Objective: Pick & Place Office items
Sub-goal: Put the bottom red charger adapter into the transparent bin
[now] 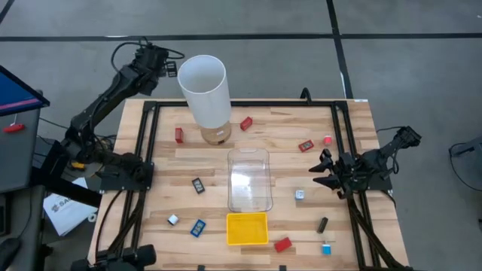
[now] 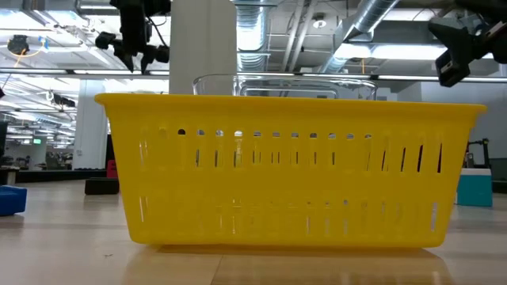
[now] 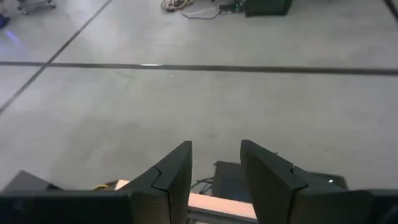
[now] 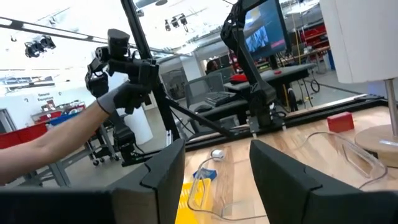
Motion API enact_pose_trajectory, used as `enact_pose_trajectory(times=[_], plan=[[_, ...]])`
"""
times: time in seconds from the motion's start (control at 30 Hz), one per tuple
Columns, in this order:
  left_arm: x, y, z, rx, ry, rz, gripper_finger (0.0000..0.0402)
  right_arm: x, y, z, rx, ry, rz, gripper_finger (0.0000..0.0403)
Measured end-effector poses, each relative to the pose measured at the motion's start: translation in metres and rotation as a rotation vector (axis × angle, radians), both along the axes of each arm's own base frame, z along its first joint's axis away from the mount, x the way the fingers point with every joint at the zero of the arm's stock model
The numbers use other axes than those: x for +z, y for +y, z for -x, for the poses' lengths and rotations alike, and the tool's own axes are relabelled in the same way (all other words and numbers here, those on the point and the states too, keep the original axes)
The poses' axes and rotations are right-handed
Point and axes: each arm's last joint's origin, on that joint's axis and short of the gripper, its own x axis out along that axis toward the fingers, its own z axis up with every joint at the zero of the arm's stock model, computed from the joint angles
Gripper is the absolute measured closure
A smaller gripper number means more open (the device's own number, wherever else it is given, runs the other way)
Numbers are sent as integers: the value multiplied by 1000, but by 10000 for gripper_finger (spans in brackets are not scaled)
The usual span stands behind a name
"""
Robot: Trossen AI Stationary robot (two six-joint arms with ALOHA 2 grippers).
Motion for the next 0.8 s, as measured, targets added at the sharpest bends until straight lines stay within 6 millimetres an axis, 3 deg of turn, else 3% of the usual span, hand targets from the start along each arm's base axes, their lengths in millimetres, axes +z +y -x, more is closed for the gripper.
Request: enact_pose_trajectory(times=[0.2,0.6,0.8], plan=[[-4,-7,2,-14,-48,64,270,0,0,0,3,5,-14,228],[-34,-11,-3,71,-15,94,271,-2,3,-1,8,31,-49,228],[-49,-16,-5,64,39,131,297,-2,3,-1,7,33,-56,228]])
